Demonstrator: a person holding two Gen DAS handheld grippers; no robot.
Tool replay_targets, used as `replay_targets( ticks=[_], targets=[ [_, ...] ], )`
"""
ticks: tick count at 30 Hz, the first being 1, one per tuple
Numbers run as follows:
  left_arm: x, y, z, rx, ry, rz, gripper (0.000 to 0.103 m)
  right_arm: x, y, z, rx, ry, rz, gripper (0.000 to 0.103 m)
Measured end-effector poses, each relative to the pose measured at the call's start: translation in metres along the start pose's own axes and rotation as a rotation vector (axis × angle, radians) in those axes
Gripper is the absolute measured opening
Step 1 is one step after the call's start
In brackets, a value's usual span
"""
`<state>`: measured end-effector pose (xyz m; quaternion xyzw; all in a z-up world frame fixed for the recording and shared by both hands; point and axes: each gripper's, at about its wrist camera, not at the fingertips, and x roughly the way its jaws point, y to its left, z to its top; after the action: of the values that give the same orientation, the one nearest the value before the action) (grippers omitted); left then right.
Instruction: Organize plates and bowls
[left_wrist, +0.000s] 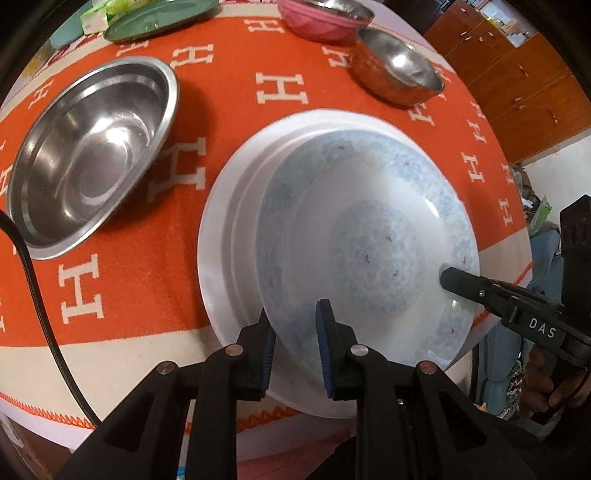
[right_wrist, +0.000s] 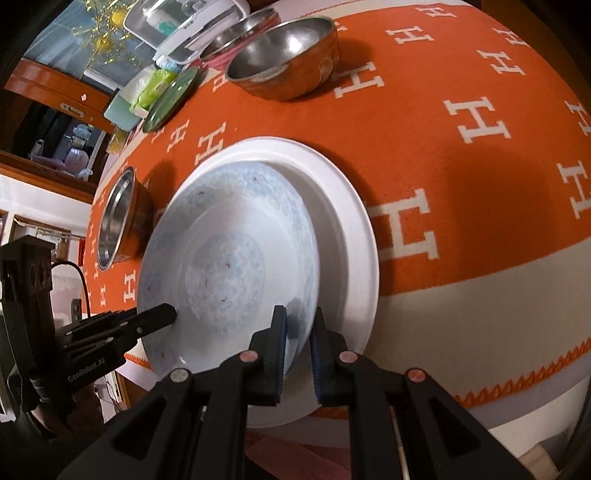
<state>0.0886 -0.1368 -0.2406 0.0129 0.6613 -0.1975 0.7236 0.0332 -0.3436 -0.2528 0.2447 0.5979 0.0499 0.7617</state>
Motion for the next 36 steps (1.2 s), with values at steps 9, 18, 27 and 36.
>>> replay_targets(
  ticks=[9,18,27,36],
  targets=[
    [0.007,-0.008,0.005,0.025,0.006,0.03,0.021,0.003,0.012,0.003,-0.09,0.0,-0.072,0.017],
    [0.007,-0.015,0.004,0.068,0.013,0.051,0.032,0.003,0.015,0.002,-0.112,-0.003,-0.1,0.019],
    [-0.003,-0.016,0.003,0.096,-0.018,0.059,0.038,0.001,0.017,0.0,-0.097,-0.012,-0.108,0.02],
    [-0.029,-0.021,-0.004,0.148,-0.095,0.064,0.054,0.0,0.034,-0.006,-0.142,-0.021,-0.149,0.039]
  ],
)
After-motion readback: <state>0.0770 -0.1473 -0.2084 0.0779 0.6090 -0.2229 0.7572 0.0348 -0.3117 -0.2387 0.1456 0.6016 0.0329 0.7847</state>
